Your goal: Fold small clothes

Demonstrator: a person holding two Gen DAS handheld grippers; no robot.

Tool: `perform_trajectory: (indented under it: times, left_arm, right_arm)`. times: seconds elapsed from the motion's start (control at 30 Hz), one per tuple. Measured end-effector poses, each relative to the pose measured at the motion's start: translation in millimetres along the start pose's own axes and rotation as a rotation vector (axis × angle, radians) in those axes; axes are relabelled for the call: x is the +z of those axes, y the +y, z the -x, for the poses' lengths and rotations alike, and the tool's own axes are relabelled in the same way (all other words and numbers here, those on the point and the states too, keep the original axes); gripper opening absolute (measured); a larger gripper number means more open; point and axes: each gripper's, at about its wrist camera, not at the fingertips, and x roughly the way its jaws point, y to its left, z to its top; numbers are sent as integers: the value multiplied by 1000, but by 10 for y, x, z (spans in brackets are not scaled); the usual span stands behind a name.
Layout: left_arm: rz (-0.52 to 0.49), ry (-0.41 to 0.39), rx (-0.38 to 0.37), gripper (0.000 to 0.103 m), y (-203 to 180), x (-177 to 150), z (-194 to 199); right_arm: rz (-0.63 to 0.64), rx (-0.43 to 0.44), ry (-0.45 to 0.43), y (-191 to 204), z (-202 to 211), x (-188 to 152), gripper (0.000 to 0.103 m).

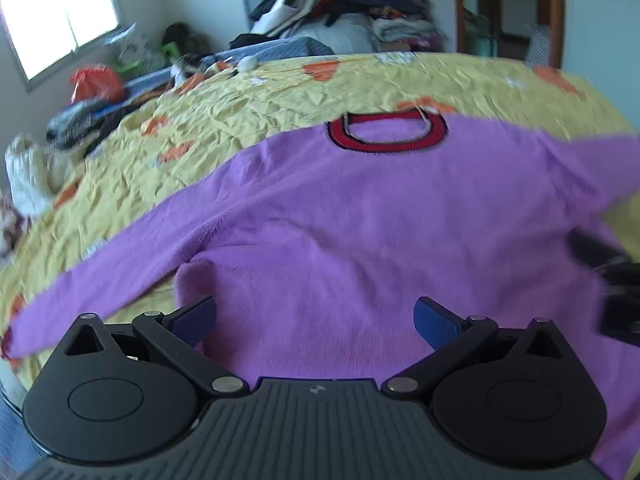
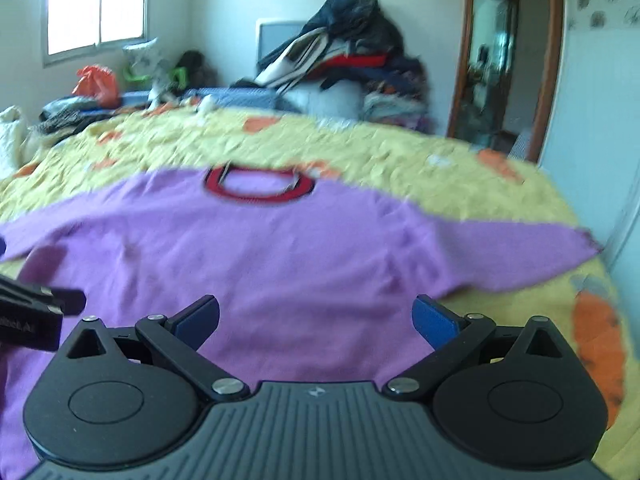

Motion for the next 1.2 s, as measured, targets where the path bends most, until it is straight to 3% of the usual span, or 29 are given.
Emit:
perform_trajectory:
  times: [0.07,0.1,0.13,0.17,0.27,0.43,0.53,0.67,0.83,1.2]
  left_arm:
    - [70,9,-7,103,97,57,-54]
    - [77,21,-16,103,117,86,-92]
    - [79,33,-19,103,129,117,-129]
    - [79,31,-8,103,134,144,-152]
    - [49,1,56,103,127,200,-177]
    - [125,18,25,103,254,278,-256]
    - [155,15,28,103,317,302,-292]
    - [147,39,6,103,339,327,-349]
    - [135,36,-37,103,333,307,-353]
    - [123,43,-50,103,308,307,-368]
  right_arm:
    - [2,40,-117,-38,106,54,103]
    - [24,90,-115,-53,54,54,103]
    - [25,114,-55,-65,-54,62,103]
    - [3,90,15,-81,-183,52,103]
    - [4,77,36,-95,-307,1,103]
    - [-37,74,69,-150,-431,-62,103]
    - [-52,1,70,-150,-436,-103,103]
    - [-65,-72,52,-109,-375,-126,103]
    - [-73,-94,46,-58,-259,-118,103]
    - [2,-156,75,11,-344,-148,103]
